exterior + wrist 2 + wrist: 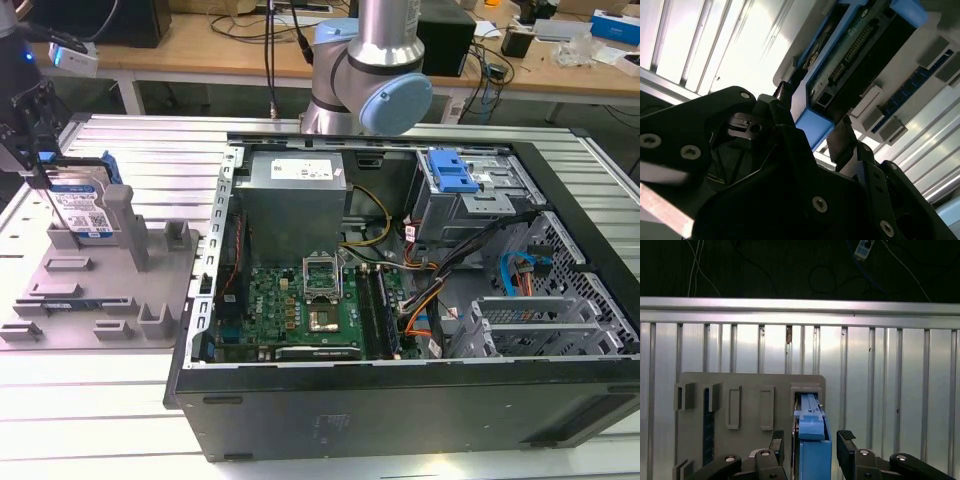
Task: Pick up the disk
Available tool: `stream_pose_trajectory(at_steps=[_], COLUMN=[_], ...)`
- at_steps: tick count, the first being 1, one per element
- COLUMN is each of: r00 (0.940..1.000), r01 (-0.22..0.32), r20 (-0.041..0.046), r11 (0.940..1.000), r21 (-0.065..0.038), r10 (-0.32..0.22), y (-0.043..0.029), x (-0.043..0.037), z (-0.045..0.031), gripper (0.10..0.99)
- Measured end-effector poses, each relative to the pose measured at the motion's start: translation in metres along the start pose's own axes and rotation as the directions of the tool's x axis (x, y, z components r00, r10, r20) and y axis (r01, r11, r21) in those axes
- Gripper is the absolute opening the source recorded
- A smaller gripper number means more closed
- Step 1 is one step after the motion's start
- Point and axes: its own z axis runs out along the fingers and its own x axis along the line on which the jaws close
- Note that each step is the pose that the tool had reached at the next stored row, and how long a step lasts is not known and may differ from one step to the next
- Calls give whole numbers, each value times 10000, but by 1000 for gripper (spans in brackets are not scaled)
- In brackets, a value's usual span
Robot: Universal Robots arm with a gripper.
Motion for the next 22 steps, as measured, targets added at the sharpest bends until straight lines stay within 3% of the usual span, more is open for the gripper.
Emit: stream_pose_trajectory(at_steps=[2, 3, 17, 19, 22], r00=[10000, 10000, 10000, 10000, 10000], r01=[2, 3, 5, 5, 5], r20=[0, 0, -1, -1, -1], r11=[10000, 10000, 10000, 10000, 10000], r21=[0, 1, 2, 3, 4], r10=[-2, -3, -5, -5, -5], y=[0, -1, 6, 5, 5], x=[-1, -1, -1, -1, -1], z=[17, 26, 45, 48, 51], gripper=[529, 455, 455, 373, 369])
